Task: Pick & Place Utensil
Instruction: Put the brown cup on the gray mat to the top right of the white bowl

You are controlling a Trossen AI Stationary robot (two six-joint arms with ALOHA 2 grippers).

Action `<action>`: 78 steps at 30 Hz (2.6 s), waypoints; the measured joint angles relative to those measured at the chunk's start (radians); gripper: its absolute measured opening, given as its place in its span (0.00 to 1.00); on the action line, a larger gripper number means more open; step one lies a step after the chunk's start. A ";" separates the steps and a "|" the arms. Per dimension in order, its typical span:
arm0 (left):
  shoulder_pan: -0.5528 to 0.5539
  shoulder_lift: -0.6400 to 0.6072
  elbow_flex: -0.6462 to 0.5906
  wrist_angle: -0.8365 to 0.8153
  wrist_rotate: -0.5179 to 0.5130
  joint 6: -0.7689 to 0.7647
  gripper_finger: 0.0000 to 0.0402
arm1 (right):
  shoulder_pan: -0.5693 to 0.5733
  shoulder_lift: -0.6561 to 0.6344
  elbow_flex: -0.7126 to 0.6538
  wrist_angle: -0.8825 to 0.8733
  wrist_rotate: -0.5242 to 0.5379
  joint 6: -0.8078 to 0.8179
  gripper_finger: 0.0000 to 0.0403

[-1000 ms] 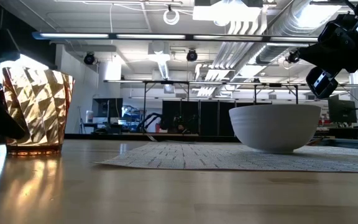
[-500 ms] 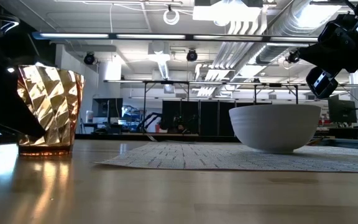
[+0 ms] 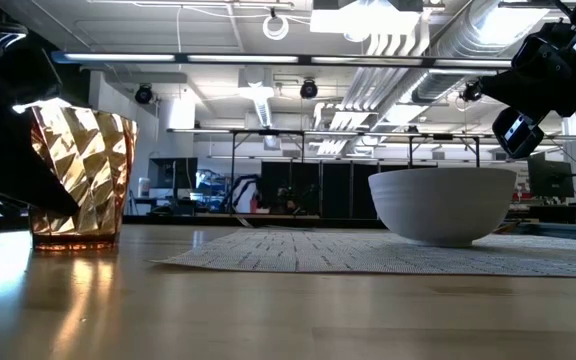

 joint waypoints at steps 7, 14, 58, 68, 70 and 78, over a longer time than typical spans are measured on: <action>-0.008 0.012 0.000 0.030 -0.055 0.049 0.94 | 0.000 0.000 0.000 0.000 0.000 0.000 0.01; -0.046 0.012 0.000 0.018 -0.093 0.062 0.99 | 0.000 0.000 0.000 0.000 0.000 0.000 0.01; 0.006 0.383 0.000 0.609 -0.519 0.358 0.99 | 0.000 0.000 0.000 -0.001 0.000 0.000 0.01; 0.052 0.383 0.014 0.651 -0.439 0.375 0.91 | 0.000 0.000 0.000 -0.001 0.000 0.000 0.01; 0.052 0.383 0.019 0.651 -0.448 0.384 0.87 | 0.000 0.000 0.000 -0.001 0.000 0.000 0.01; 0.052 0.361 0.035 0.649 -0.412 0.394 0.85 | 0.000 0.000 0.000 -0.001 0.000 0.000 0.01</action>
